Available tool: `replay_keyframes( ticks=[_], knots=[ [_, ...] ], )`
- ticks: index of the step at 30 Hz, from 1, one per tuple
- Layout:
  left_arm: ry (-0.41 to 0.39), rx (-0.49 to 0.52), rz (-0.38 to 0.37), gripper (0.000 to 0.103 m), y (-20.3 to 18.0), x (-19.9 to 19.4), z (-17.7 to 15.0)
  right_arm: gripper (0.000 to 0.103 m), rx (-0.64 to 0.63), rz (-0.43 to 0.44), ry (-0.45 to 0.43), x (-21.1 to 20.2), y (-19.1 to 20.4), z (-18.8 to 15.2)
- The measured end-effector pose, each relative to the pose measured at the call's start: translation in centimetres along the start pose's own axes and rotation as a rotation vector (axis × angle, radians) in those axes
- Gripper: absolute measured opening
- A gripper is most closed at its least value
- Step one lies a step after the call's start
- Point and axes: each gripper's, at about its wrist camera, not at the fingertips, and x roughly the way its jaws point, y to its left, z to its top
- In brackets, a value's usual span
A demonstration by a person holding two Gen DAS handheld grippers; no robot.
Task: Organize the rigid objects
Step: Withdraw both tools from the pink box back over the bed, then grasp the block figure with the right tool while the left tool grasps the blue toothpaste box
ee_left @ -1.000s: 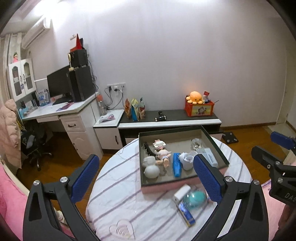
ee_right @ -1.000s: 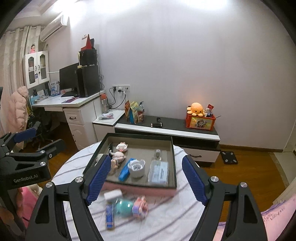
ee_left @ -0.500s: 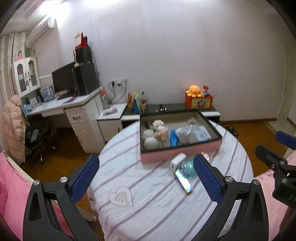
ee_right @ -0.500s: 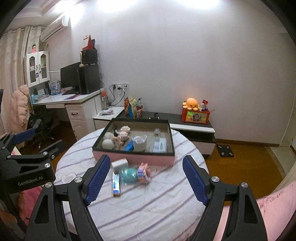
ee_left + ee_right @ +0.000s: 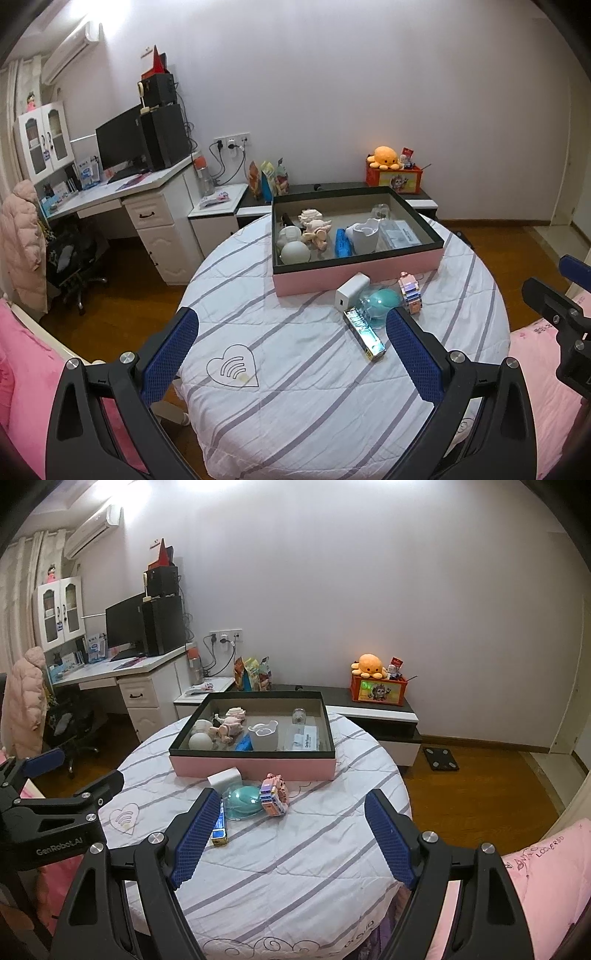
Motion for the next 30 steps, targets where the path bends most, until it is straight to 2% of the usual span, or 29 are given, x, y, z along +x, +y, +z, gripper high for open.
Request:
replay_keyframes(
  ticks=[14, 30],
  knots=[
    [0.072, 0.001, -0.019, 0.103, 0.2, 2.4, -0.4, 0.082, 0.001, 0.003, 0.048, 1.7, 0.0, 0.0],
    [0.333, 0.039, -0.115, 0.103, -2.9, 12.0, -2.4, 0.082, 0.004, 0.007, 0.247, 10.3, -0.5, -1.6]
  ],
)
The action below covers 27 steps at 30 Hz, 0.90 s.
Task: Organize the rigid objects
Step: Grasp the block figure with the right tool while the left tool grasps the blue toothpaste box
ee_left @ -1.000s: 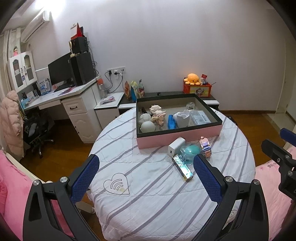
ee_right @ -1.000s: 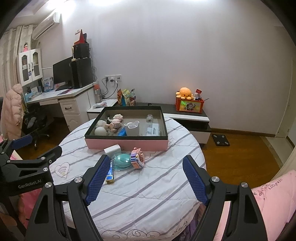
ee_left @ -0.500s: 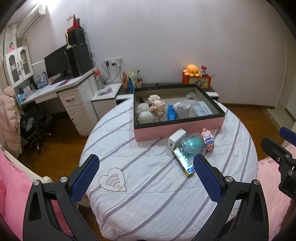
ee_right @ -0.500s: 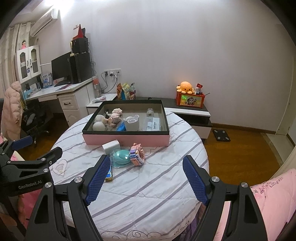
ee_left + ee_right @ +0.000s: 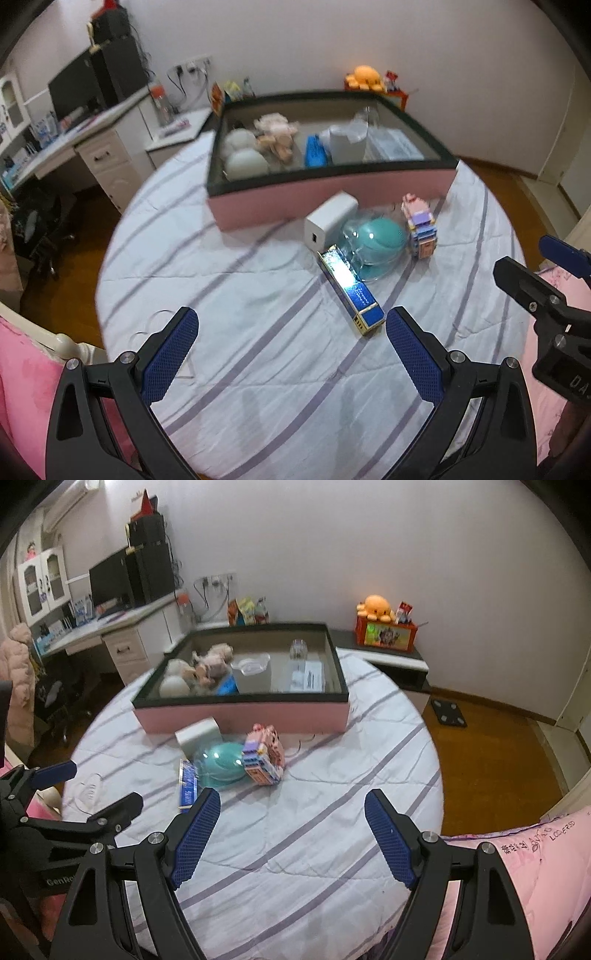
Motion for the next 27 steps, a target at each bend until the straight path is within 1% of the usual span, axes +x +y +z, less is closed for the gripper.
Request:
replay_keyframes(
  ticks=[4, 6, 8, 11, 13, 14, 15, 16, 17, 18, 19, 20, 21, 22, 23, 24, 26, 27],
  knots=[
    [0.062, 0.012, -0.009, 0.103, -0.5, 2.7, 0.6, 0.082, -0.004, 0.016, 0.059, 2.9, -0.1, 0.5],
    [0.098, 0.023, -0.026, 0.103, -0.8, 4.2, 0.9, 0.082, -0.008, 0.014, 0.085, 4.3, -0.2, 0.8],
    [0.138, 0.027, -0.057, 0.103, -1.1, 5.6, 1.1, 0.082, -0.011, 0.016, 0.114, 5.9, -0.2, 1.1],
    [0.166, 0.034, -0.117, 0.103, -1.4, 6.8, 1.3, 0.082, -0.019, 0.025, 0.149, 8.0, -0.1, 1.5],
    [0.174, 0.060, -0.095, 0.103, -1.9, 7.6, 1.3, 0.082, -0.025, 0.034, 0.171, 9.2, 0.1, 1.7],
    [0.165, 0.080, -0.079, 0.103, -2.2, 7.9, 1.2, 0.082, -0.030, 0.041, 0.180, 9.7, 0.3, 1.8],
    [0.138, 0.096, -0.084, 0.103, -2.4, 7.8, 1.2, 0.082, -0.036, 0.050, 0.189, 10.4, 0.5, 1.9],
    [0.122, 0.110, -0.099, 0.099, -2.5, 7.7, 1.1, 0.082, -0.040, 0.051, 0.195, 10.9, 0.5, 1.8],
    [0.107, 0.113, -0.118, 0.091, -2.4, 7.6, 1.1, 0.082, -0.045, 0.046, 0.199, 11.3, 0.5, 1.8],
    [0.091, 0.106, -0.126, 0.087, -2.1, 7.4, 1.1, 0.082, -0.044, 0.043, 0.202, 11.8, 0.4, 1.7],
    [0.085, 0.101, -0.124, 0.073, -1.8, 7.2, 1.2, 0.076, -0.036, 0.049, 0.207, 12.1, 0.2, 1.7],
    [0.083, 0.095, -0.135, 0.063, -1.4, 7.0, 1.3, 0.071, -0.027, 0.065, 0.209, 12.4, -0.1, 1.5],
    [0.087, 0.085, -0.145, 0.059, -1.0, 6.9, 1.5, 0.055, -0.028, 0.069, 0.193, 12.3, -0.4, 1.5],
    [0.089, 0.068, -0.151, 0.050, -0.4, 6.8, 1.6, 0.032, -0.029, 0.062, 0.176, 12.0, -0.5, 1.6],
    [0.092, 0.053, -0.157, 0.042, 0.0, 6.8, 1.7, 0.023, -0.017, 0.064, 0.173, 11.9, -0.8, 1.7],
    [0.096, 0.039, -0.163, 0.038, 0.6, 6.6, 1.8, 0.016, 0.008, 0.093, 0.175, 11.9, -1.3, 1.8],
    [0.099, 0.020, -0.158, 0.024, 1.2, 6.6, 1.8, 0.015, 0.018, 0.123, 0.178, 11.8, -1.6, 1.9],
    [0.100, 0.014, -0.156, 0.022, 1.5, 6.5, 1.8, 0.014, 0.015, 0.120, 0.176, 11.8, -1.6, 1.9]
  ],
)
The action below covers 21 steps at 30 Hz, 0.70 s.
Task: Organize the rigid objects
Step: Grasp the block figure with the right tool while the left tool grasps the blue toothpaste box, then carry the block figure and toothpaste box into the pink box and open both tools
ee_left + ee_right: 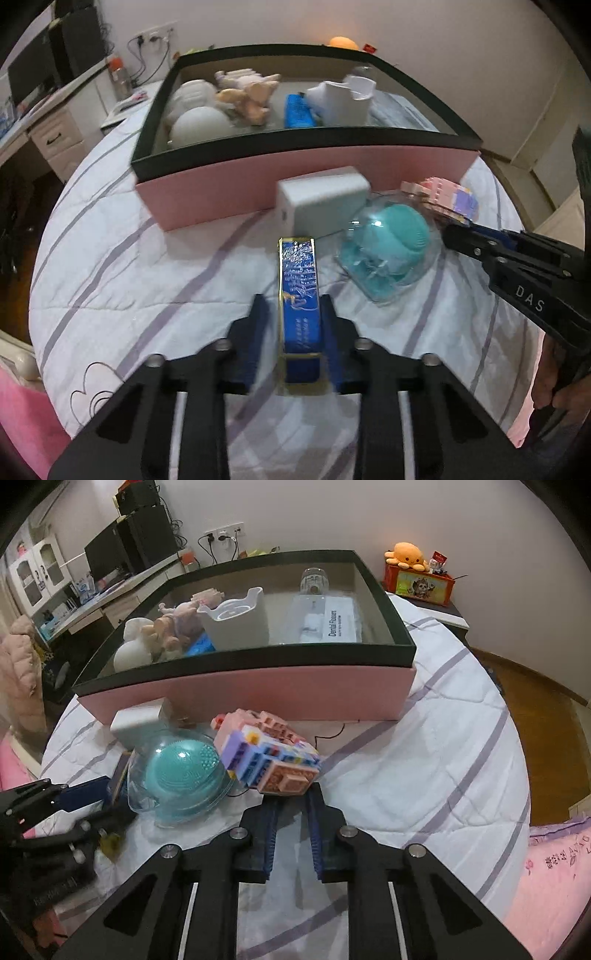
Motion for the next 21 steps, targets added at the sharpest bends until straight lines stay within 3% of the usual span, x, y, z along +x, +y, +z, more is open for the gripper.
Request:
replay_keyframes(
  ticks=[3, 5, 7, 10, 14, 16, 21],
  knots=[
    [0.007, -0.012, -0.018, 0.021, 0.3, -0.1, 0.1, 0.015, -0.028, -0.023, -0.002, 0.0, 0.6, -0.1],
    [0.011, -0.014, -0.024, 0.021, 0.7, 0.4, 0.2, 0.023, -0.057, -0.042, -0.007, 0.2, 1.2, 0.2],
    [0.012, -0.013, -0.023, 0.021, 0.9, 0.4, 0.3, 0.057, -0.051, -0.040, -0.012, 0.4, 1.3, 0.7],
    [0.011, -0.015, -0.018, 0.021, 1.0, 0.7, 0.6, 0.073, -0.065, -0.082, -0.034, 0.9, 1.4, 1.4],
    [0.014, -0.024, -0.021, 0.021, 1.3, 1.4, 1.4, 0.070, -0.096, -0.074, -0.076, 1.2, 1.4, 1.9],
    [0.014, -0.025, -0.026, 0.021, 1.5, 1.3, 1.5, 0.049, -0.087, -0.018, -0.078, 1.4, 1.2, 2.3],
    [0.015, -0.044, -0.045, 0.021, 1.9, 1.4, 1.6, 0.045, -0.095, 0.007, -0.077, 1.6, 1.3, 2.5]
  ],
)
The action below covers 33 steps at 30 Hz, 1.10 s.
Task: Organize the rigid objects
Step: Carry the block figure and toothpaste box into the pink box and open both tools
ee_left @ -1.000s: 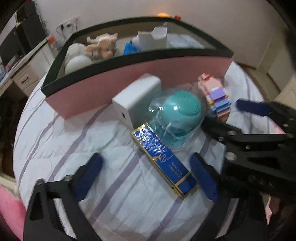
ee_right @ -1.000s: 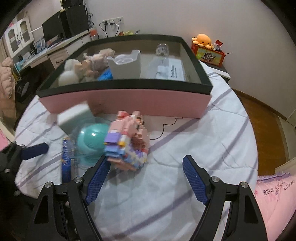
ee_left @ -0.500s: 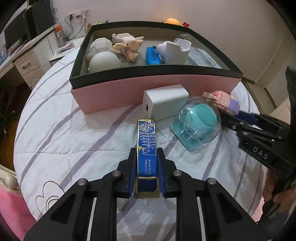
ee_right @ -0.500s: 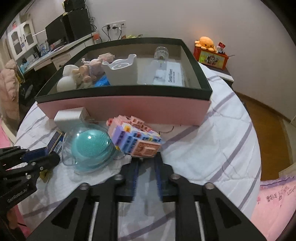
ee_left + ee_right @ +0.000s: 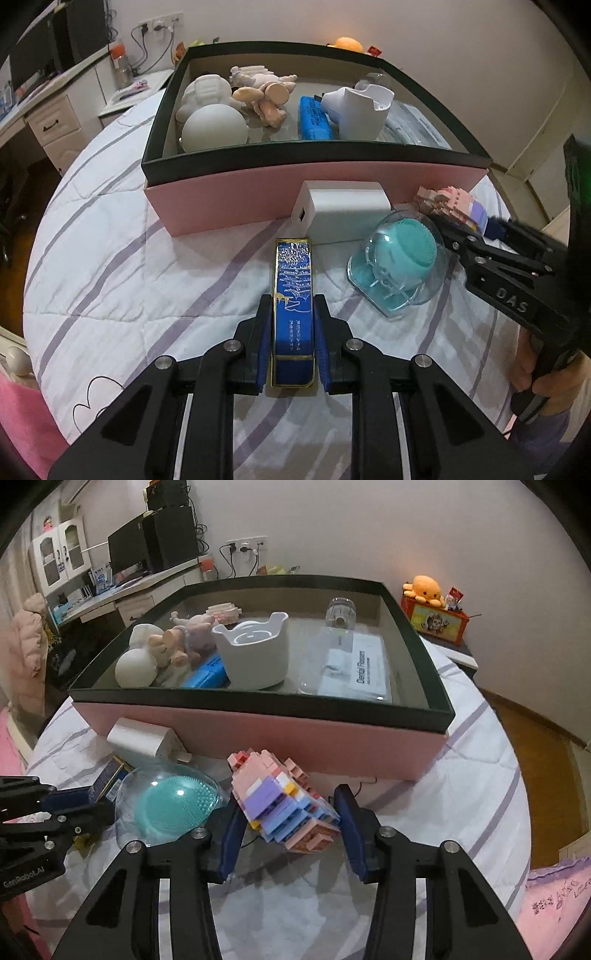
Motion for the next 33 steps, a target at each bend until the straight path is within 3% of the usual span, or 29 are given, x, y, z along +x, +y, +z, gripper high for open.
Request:
replay_keyframes(
  ticks=[4, 21, 29, 33],
  knots=[
    [-0.005, 0.012, 0.019, 0.021, -0.2, 0.0, 0.0, 0.032, 0.070, 0.090, 0.013, -0.6, -0.9, -0.7],
    [-0.021, -0.009, 0.066, 0.021, -0.5, -2.3, -1.7, 0.029, 0.111, 0.074, -0.052, -4.8, -0.5, -1.7],
    [-0.121, 0.004, 0.083, 0.021, -1.2, -7.0, -2.7, 0.029, 0.127, 0.067, -0.115, -8.4, -0.1, -2.3],
    [-0.185, 0.015, 0.084, 0.021, -1.7, -10.0, -3.2, 0.029, 0.133, 0.050, -0.188, -11.5, 0.6, -2.7]
  ],
)
